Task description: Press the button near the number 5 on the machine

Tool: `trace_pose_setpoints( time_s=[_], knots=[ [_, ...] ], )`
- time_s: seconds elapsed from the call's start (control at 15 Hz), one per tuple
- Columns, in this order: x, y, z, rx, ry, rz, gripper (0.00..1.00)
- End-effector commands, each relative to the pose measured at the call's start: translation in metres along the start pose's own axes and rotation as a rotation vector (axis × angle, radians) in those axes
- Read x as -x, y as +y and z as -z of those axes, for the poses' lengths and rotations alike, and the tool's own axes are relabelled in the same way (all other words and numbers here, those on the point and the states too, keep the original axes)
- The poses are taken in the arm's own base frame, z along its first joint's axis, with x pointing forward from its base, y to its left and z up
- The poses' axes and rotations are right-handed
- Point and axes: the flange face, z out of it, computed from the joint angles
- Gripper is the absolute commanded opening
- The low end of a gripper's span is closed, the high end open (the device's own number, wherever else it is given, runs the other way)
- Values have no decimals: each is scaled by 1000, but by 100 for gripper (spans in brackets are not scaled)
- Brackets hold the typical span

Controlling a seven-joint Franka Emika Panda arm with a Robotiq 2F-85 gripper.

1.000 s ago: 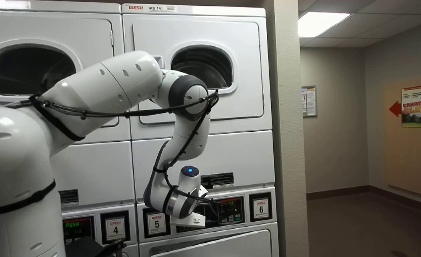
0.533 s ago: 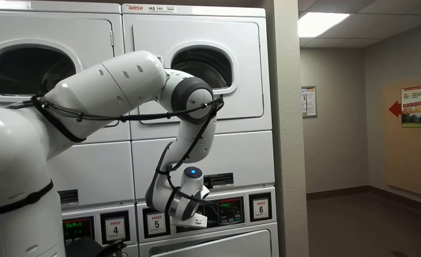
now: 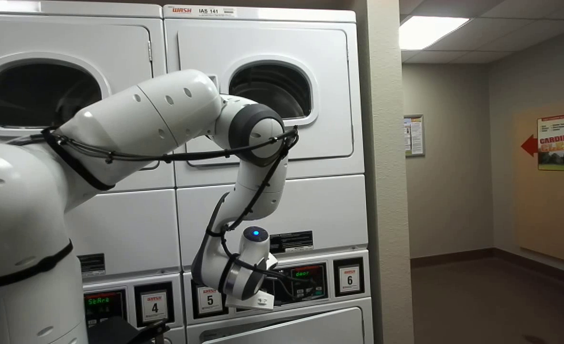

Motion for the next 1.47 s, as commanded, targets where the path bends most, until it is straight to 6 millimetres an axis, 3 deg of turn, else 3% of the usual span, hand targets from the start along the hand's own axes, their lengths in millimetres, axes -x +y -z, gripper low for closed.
trace_pose_setpoints(
  time_s=[0.0,0.6,1.0,1.07,1.13,1.4],
  knots=[
    [10,-7,11,56,-89,-57,0],
    [19,-24,15,78,-159,-70,0],
    [-48,3,6,106,-6,-43,0],
    [-28,-15,-1,115,11,-33,0],
    [-49,0,1,99,-6,-33,0],
    [-37,-7,-5,78,-18,-40,0]
  ],
)
